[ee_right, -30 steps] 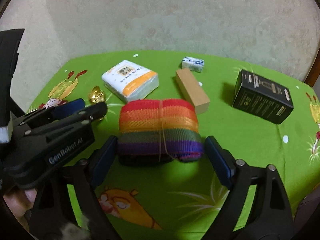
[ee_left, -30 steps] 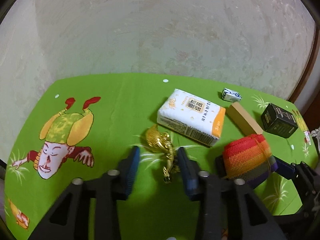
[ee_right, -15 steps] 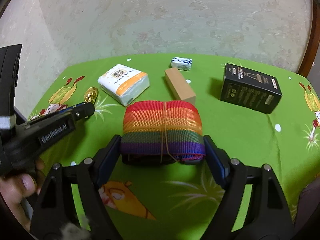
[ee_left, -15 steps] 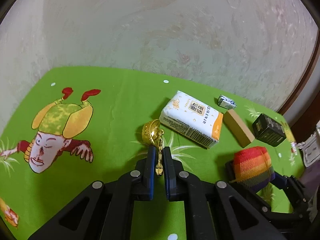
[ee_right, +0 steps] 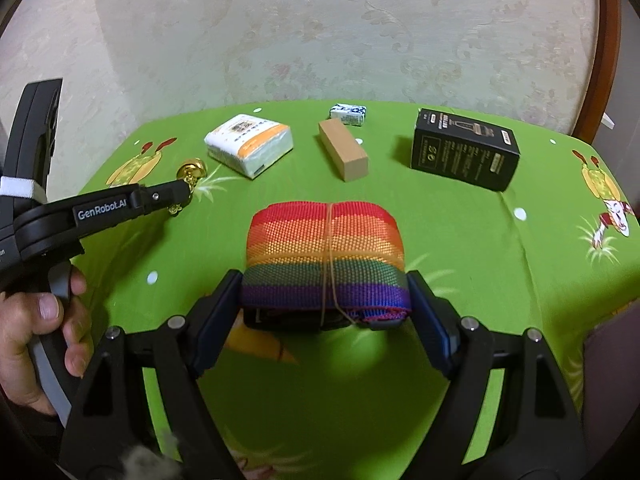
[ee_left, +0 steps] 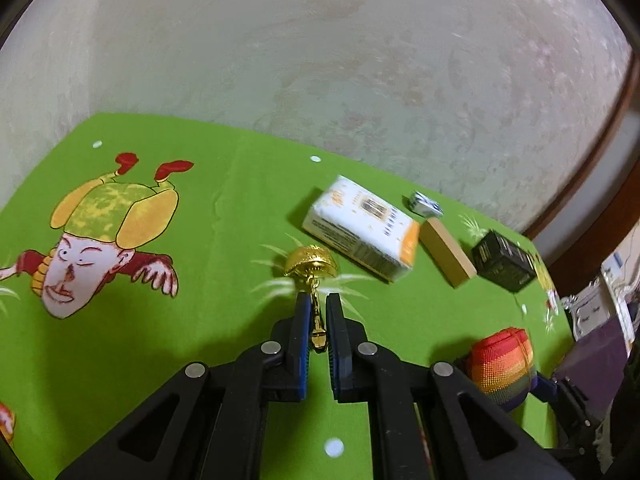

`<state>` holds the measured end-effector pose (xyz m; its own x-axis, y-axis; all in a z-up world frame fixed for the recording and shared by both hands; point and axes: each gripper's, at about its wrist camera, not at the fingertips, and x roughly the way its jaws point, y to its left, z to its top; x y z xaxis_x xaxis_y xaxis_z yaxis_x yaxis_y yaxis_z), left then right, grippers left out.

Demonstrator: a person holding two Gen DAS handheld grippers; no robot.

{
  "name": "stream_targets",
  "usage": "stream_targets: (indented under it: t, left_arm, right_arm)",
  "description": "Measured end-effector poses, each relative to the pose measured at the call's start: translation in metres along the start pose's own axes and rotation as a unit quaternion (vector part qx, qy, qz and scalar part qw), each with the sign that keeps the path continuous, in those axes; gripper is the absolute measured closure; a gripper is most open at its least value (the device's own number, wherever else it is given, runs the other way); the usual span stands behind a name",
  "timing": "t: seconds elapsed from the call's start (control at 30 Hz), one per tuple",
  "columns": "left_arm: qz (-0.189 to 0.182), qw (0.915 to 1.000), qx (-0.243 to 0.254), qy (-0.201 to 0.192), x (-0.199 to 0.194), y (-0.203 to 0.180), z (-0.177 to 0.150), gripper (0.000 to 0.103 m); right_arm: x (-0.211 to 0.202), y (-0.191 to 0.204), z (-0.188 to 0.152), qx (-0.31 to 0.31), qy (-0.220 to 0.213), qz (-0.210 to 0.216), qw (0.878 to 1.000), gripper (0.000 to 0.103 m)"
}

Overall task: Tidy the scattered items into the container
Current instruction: 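Carry the ornament and rainbow roll over the purple box and open both grippers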

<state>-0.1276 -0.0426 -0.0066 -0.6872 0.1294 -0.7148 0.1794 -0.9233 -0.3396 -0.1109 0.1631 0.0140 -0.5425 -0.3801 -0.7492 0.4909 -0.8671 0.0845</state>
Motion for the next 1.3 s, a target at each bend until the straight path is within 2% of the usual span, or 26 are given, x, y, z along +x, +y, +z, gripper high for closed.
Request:
stream_targets:
  t: [0.23, 0.53, 0.73, 1.0, 1.13, 1.3]
  left_arm:
    - [-0.015, 0.9998, 0.008, -0.01, -0.03, -0.017, -0.024, 0.096]
    - [-0.035, 0.9989, -0.02, -0.026, -0.072, -0.03, -0.063, 0.096]
    - [-0.041, 0.9983, -0.02, -0.036, -0.098, -0.04, -0.08, 0.096]
    - [-0.059, 0.9964, 0.002, -0.061, -0.128, -0.074, -0.083, 0.096]
    - [-0.082, 0.9936, 0.023, -0.075, -0.143, -0.1, -0.081, 0.096]
    - [-0.12, 0.9876, 0.051, -0.088, -0.158, -0.137, -0.08, 0.096]
  right_arm:
    - [-0.016, -0.003, -0.017, 0.004, -0.003, 0.007, 1.0, 0.021]
    - [-0.039, -0.007, -0.041, -0.001, -0.006, 0.013, 1.0, 0.021]
    - [-0.064, -0.012, -0.055, 0.001, -0.012, 0.026, 1.0, 0.021]
    - [-0.122, -0.021, -0.054, 0.004, -0.054, 0.044, 0.998, 0.021]
    - [-0.16, -0.031, -0.052, 0.006, -0.078, 0.048, 0.996, 0.021]
    - [-0.21, -0.058, -0.053, 0.017, -0.109, 0.03, 0.993, 0.021]
